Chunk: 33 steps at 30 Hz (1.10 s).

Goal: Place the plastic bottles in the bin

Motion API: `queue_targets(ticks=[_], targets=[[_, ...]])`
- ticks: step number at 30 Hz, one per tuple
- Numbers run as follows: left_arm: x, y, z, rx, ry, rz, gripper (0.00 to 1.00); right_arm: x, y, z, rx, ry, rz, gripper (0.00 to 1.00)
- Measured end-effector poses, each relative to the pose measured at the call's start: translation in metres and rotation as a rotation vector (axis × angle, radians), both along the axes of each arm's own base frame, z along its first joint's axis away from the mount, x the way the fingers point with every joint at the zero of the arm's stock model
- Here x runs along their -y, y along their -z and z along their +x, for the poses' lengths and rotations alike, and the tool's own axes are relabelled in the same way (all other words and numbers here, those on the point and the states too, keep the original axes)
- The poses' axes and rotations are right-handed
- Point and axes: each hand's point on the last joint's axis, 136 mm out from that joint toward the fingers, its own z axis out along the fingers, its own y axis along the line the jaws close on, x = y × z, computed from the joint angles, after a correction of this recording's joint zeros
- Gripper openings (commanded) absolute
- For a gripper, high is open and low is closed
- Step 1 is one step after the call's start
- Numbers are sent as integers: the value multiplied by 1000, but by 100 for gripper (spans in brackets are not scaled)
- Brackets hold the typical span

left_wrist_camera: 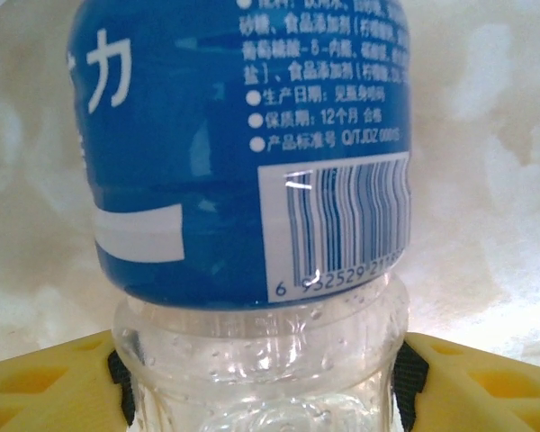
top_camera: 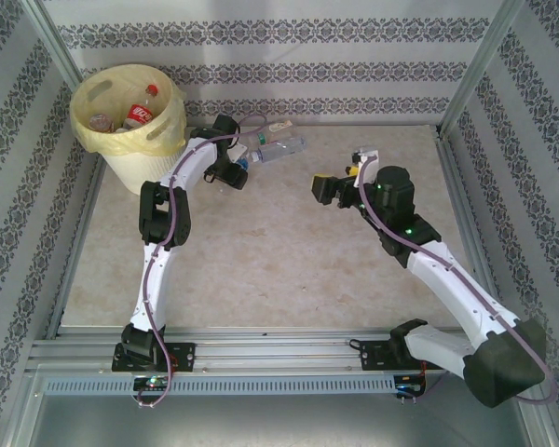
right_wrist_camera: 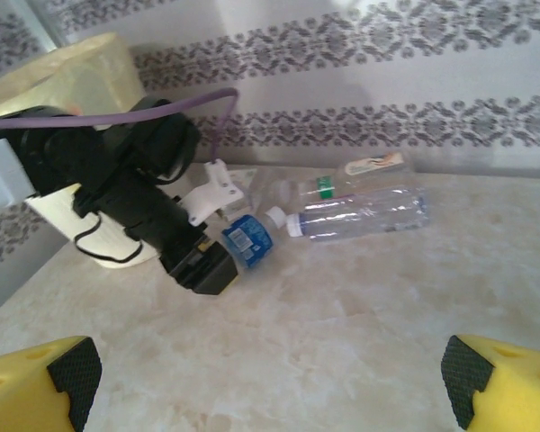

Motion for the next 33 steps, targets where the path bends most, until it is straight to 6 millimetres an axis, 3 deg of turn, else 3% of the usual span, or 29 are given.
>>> queue_targets(ticks=[5,10,14,17,24,26,30,33], targets=[[-1,7,-2,-9,-11,2,61,-21,3,-4,17,-83,-46,98],[-2,1,-6,9,-25,-6,57,-33,5,-9,34,-139,-76,98],[-4,-24,-14,38,-44,-20,54,-35,2,-10,51,-155,-88,98],[-3,-76,-12,146,-73,-62,53,-36,0,-10,59,-162,-86,98],[-11,-257,-15,567,-160,-232,53,-47,-12,-12,95,-195,-67,98],[-20,-293,-19,652,-199,-274,54,-50,-14,-12,102,-204,-64,98],[-58,-343,-20,795,-327,-333,54,-53,-16,-13,107,-214,-60,98],[-91,-352,-14,839,-442,-346,54,-55,-16,-14,106,-219,-60,98]])
